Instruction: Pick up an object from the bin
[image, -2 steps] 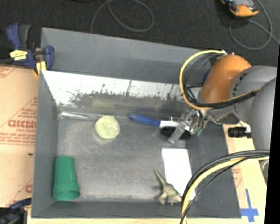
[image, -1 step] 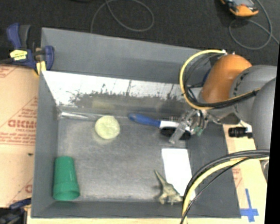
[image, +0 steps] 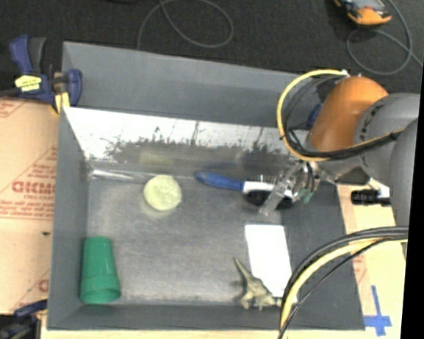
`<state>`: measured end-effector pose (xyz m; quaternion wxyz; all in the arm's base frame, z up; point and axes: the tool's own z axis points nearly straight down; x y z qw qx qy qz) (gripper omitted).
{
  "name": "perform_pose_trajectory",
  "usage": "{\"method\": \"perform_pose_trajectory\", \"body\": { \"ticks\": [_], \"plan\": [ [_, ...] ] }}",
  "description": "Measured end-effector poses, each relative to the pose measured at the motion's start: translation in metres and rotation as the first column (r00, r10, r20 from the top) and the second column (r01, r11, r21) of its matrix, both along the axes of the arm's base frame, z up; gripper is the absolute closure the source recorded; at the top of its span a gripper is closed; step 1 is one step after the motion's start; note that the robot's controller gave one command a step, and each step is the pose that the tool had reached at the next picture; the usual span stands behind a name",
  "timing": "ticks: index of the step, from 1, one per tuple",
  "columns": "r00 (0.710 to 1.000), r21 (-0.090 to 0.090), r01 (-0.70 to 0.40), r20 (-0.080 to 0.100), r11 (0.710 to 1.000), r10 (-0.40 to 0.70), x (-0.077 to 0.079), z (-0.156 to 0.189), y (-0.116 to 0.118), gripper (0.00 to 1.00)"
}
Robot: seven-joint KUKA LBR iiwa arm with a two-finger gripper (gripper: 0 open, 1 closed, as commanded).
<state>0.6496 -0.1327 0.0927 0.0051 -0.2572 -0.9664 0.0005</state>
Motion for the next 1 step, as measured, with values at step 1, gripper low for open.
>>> {"method": "perform_pose_trajectory", "body": {
  "ticks": [1],
  "plan": [
    [1.0,-0.001,-0.001,0.006,1.0,0.001,0.0019,0.0213,-0.0005,1.0]
  ]
}}
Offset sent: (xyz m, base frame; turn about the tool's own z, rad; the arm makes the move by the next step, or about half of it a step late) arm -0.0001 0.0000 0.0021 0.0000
